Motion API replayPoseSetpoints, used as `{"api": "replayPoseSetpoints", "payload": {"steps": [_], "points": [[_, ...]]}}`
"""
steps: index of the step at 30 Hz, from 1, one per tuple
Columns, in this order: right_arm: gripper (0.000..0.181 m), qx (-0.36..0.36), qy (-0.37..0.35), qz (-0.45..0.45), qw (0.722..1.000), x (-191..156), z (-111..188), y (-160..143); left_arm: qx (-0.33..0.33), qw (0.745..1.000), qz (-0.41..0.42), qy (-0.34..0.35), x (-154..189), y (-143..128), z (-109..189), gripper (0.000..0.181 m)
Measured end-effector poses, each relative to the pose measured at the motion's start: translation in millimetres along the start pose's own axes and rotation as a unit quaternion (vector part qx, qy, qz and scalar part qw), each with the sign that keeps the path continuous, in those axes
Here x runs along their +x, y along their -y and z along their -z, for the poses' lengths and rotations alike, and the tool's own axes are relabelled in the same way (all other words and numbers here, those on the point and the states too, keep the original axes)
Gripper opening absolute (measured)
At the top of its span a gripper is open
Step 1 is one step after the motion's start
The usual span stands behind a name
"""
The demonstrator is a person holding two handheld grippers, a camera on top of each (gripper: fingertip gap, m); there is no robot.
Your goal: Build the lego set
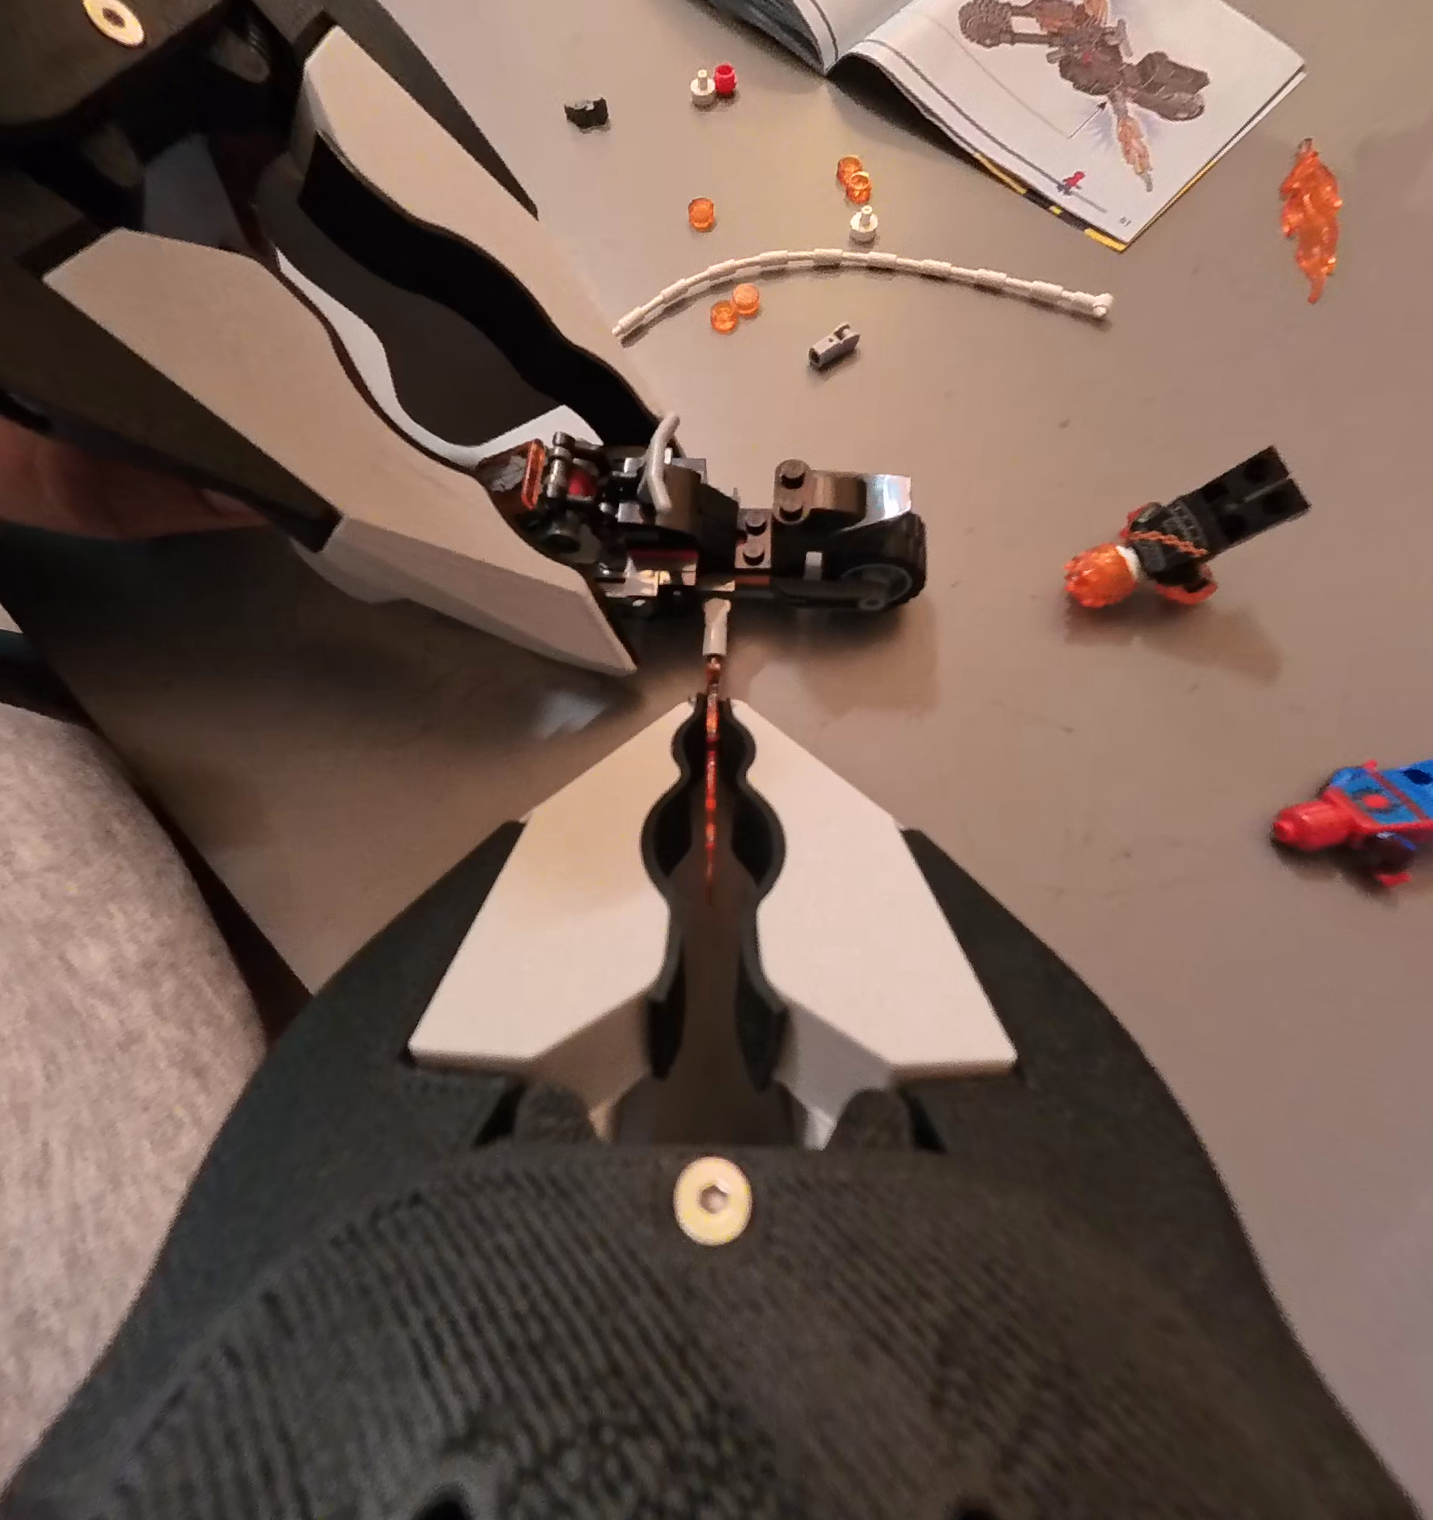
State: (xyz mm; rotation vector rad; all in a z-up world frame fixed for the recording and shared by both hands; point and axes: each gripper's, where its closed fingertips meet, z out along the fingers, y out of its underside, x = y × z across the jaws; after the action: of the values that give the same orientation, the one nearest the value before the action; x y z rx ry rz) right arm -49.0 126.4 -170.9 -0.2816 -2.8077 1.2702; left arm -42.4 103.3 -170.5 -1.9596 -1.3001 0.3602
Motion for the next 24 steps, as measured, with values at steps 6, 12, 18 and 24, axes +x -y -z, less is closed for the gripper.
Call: {"api": "replayPoseSetpoints", "payload": {"steps": [6, 12, 18, 24], "points": [[0.000, 0.000, 0.004, -0.004, 1.000, 0.5, -0.8, 0.8, 0.001, 1.000, 0.000, 0.000, -0.7, 0.1, 0.0, 0.051], [0.000, -0.001, 0.014, -0.007, 1.000, 0.8, -1.1, 1.0, 0.001, 1.000, -0.004, 0.000, -0.8, -0.1, 0.0, 0.051], [0.000, -0.002, 0.025, -0.002, 1.000, 0.7, -1.6, 1.3, -0.003, 1.000, -0.012, -0.003, -1.0, -0.4, 0.1, 0.051], [0.000, -0.004, 0.043, -0.004, 0.999, 0.8, -2.2, 1.9, -0.005, 1.000, -0.018, -0.002, -1.6, -0.5, 0.2, 0.051]]}}
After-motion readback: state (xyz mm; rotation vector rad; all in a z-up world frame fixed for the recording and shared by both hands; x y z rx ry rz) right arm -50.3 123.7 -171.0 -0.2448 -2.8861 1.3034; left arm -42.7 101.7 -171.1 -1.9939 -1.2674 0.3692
